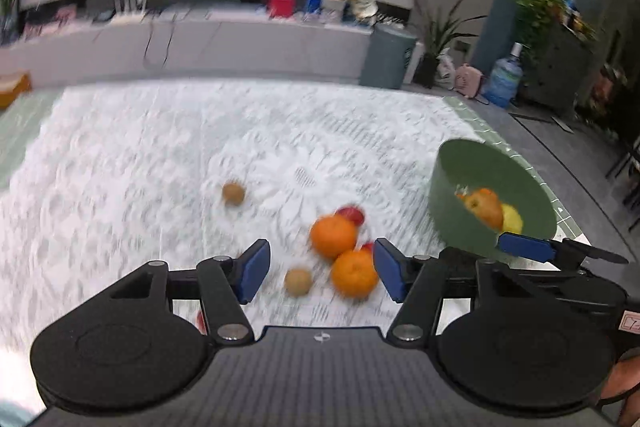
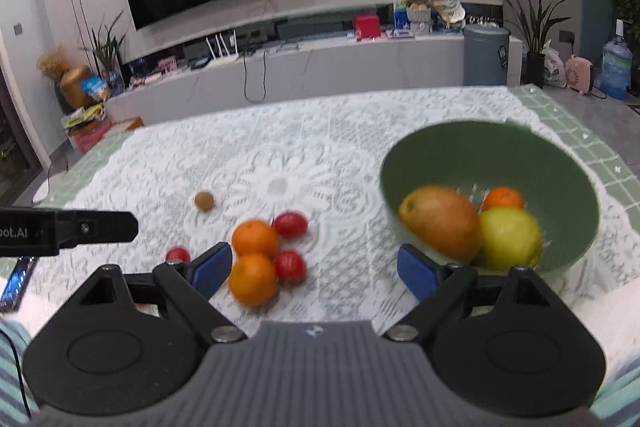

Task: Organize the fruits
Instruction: 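Grasp a red cherry tomato with the left gripper while the right gripper grasps an orange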

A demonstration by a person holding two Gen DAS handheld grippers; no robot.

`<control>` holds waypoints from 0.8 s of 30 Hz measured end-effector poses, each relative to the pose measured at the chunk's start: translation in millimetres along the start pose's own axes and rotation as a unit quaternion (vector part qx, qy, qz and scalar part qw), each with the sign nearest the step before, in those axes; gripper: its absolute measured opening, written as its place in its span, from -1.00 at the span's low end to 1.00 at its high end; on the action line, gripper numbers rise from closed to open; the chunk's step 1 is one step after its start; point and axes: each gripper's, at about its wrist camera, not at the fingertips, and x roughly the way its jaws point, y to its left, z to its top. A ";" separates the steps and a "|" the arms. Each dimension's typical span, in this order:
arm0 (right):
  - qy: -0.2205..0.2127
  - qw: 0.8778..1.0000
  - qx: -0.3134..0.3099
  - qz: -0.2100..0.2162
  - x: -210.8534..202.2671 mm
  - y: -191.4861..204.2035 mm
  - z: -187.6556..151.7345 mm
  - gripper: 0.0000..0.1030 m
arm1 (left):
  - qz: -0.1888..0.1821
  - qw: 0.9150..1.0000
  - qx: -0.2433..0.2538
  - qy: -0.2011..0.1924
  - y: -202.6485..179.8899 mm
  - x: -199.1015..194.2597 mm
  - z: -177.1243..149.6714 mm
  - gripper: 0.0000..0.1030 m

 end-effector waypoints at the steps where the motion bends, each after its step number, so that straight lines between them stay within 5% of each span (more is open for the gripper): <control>1: 0.004 1.000 -0.006 0.001 1.6 2.8 -3.9 0.64 | 0.002 1.000 -0.007 0.003 4.5 -0.4 -6.5 0.34; 16: 0.017 0.997 -0.077 0.022 31.3 35.9 -22.5 0.11 | 0.100 0.993 -0.057 0.016 40.9 13.4 -49.7 0.23; 24: 0.007 0.990 -0.139 0.017 43.7 54.2 -28.9 0.03 | 0.130 0.991 -0.022 0.015 35.7 32.0 -55.5 0.03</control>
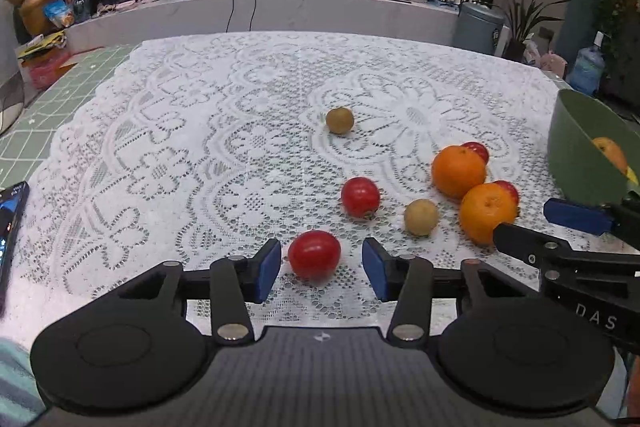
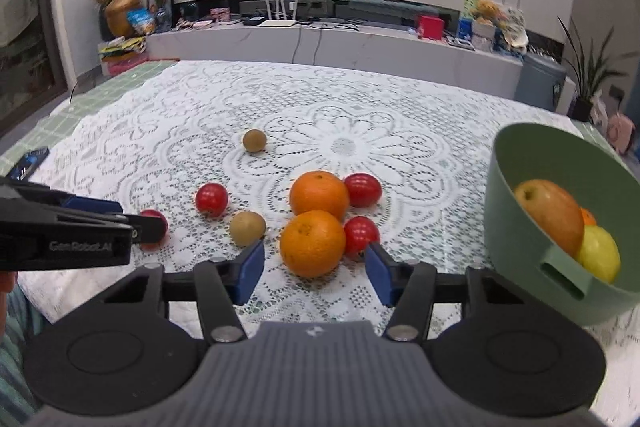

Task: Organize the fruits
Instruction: 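Grasp a red cherry tomato with the left gripper while the right gripper grasps an orange, then lift and carry the tomato and orange in both grippers over the green colander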

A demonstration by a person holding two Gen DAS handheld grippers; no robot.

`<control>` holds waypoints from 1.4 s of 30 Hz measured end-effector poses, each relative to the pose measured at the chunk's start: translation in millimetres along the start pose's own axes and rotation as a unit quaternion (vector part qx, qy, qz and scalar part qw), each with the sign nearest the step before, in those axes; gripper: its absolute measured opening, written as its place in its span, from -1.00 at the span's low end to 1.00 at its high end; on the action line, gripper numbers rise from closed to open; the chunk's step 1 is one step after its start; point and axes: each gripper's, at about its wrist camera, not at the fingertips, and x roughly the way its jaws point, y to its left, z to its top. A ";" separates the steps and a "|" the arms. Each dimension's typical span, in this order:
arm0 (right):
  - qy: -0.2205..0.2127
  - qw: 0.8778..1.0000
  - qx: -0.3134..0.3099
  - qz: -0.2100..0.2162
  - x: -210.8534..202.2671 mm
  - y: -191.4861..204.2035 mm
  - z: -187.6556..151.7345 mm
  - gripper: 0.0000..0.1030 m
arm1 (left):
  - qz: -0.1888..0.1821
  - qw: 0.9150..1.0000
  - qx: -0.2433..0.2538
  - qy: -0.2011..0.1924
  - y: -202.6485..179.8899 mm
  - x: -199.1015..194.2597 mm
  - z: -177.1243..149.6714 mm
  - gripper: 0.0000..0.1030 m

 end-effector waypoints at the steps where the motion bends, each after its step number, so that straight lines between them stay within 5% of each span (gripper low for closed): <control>1: -0.001 1.000 -0.010 -0.003 1.4 1.9 0.5 0.03 | 0.003 1.000 0.001 0.001 0.2 1.8 -1.0 0.00; 28: -0.011 0.991 -0.130 -0.041 33.5 25.5 -8.4 -0.16 | 0.018 0.999 0.051 0.000 -6.3 18.6 -6.7 -0.30; 42: -0.026 0.993 -0.112 -0.025 10.7 21.0 -1.5 -0.17 | 0.015 0.998 0.053 -0.016 -9.2 4.3 -1.2 -0.32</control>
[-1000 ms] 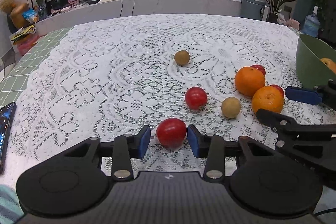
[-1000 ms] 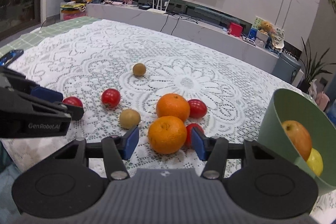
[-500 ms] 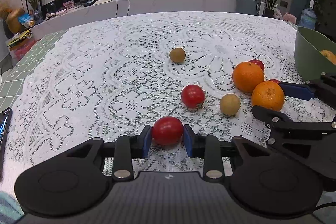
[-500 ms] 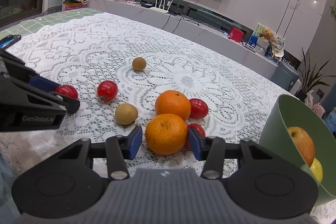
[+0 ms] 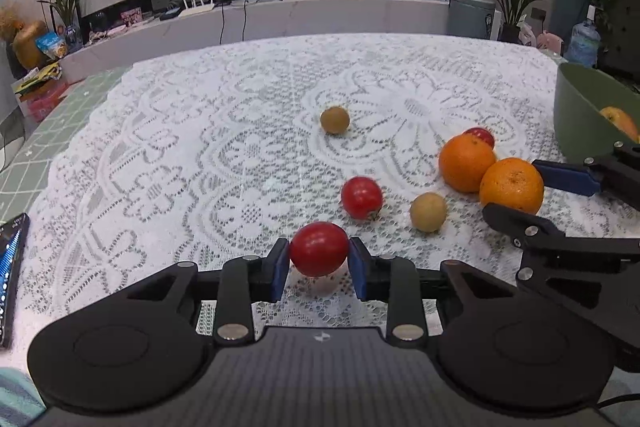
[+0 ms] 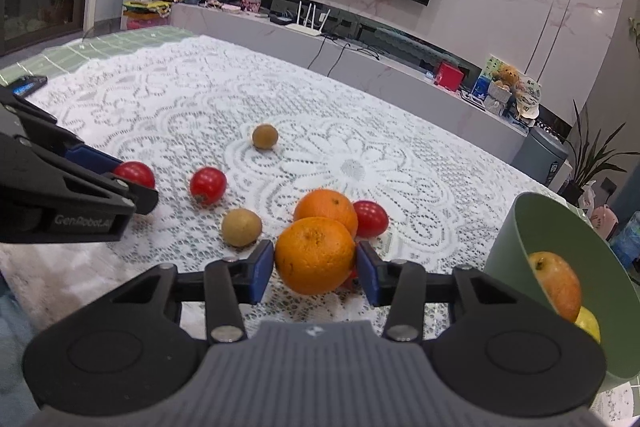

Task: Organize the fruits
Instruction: 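Lift and carry the tomato and orange in both grippers over the green colander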

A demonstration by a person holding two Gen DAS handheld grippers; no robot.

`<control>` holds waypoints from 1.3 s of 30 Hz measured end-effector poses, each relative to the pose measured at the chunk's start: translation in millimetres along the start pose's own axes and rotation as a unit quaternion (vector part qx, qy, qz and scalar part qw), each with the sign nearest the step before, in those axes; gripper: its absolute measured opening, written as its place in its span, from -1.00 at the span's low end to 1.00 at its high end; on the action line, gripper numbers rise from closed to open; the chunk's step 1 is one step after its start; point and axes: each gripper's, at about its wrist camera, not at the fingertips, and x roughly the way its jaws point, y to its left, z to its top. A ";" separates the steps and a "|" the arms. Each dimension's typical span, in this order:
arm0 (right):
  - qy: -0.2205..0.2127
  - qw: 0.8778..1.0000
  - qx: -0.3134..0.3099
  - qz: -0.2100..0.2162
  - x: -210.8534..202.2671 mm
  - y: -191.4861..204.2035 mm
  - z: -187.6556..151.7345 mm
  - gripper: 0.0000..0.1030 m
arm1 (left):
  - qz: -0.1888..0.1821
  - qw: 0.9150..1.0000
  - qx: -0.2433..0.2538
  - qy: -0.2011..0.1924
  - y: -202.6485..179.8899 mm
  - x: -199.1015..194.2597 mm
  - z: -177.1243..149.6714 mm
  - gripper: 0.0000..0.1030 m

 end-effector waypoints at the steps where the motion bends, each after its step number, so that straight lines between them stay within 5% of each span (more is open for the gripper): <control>1: -0.002 1.000 0.003 0.003 -3.2 -1.3 0.2 -0.17 | -0.002 1.000 0.000 -0.003 -0.7 -2.8 1.4 -0.32; 16: -0.005 0.992 0.119 0.029 -63.4 -71.3 2.7 -0.18 | -0.111 0.993 0.010 -0.033 -36.8 -43.0 43.8 -0.32; 28: 0.012 0.991 0.134 -0.012 -104.5 -159.8 -5.1 -0.17 | -0.229 0.967 0.108 -0.033 -119.2 -43.7 99.1 -0.32; 36: 0.069 0.992 0.098 -0.032 -83.0 -224.3 -6.3 -0.17 | -0.284 0.949 0.135 0.015 -177.6 -6.8 141.1 -0.32; 39: 0.092 0.992 0.081 -0.026 -67.1 -240.0 -5.6 -0.18 | -0.277 0.947 0.160 0.030 -198.8 10.4 147.6 -0.32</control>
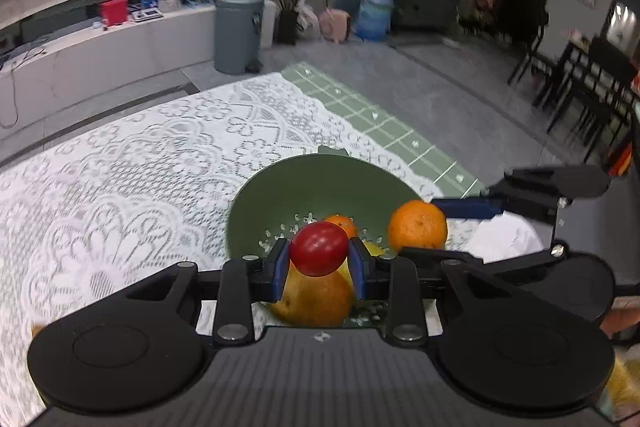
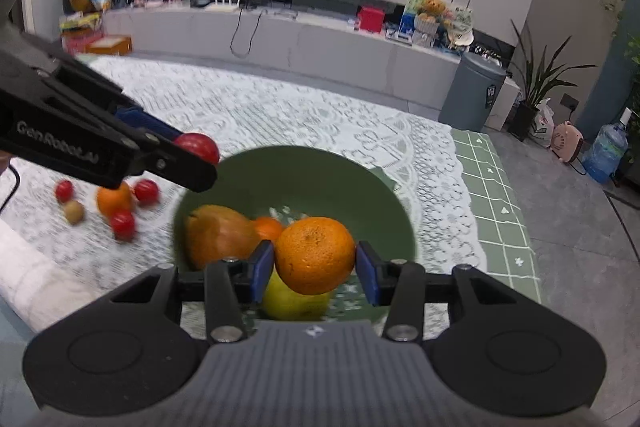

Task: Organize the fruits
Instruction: 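Lift and carry the tomato and orange in both grippers over the green colander, then open the right gripper to drop the orange while the left gripper releases the tomato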

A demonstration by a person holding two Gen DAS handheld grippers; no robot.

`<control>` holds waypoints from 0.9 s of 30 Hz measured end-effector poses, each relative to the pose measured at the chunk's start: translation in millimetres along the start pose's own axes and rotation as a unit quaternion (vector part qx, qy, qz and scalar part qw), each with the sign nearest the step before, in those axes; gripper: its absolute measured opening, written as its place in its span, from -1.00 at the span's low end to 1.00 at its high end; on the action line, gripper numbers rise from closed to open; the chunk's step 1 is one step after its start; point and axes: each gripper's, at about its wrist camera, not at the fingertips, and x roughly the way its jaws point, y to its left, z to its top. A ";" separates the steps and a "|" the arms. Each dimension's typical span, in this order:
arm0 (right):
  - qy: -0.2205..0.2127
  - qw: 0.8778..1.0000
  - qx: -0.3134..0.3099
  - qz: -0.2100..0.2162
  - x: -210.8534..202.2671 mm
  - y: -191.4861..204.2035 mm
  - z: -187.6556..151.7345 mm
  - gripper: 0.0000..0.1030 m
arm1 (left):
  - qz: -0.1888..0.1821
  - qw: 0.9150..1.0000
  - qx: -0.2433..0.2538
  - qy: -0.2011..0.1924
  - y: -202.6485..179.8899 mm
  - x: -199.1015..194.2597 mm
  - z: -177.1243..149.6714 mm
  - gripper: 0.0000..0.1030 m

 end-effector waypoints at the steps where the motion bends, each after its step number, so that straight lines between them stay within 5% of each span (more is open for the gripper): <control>1: 0.010 1.000 -0.007 0.002 6.4 -4.2 2.4 -0.18 | 0.004 1.000 0.008 0.008 -1.5 9.4 3.7 -0.32; 10: 0.081 0.994 -0.079 0.009 53.2 -22.6 17.3 -0.18 | 0.016 0.998 0.013 0.065 -2.2 66.0 19.1 -0.32; 18: 0.117 0.982 -0.150 0.015 74.0 -17.6 16.9 -0.18 | 0.062 0.993 0.033 0.091 -13.6 95.1 16.8 -0.32; 27: 0.138 0.969 -0.201 0.029 88.4 -14.0 17.4 -0.18 | 0.041 0.991 0.038 0.126 -8.8 116.0 18.1 -0.32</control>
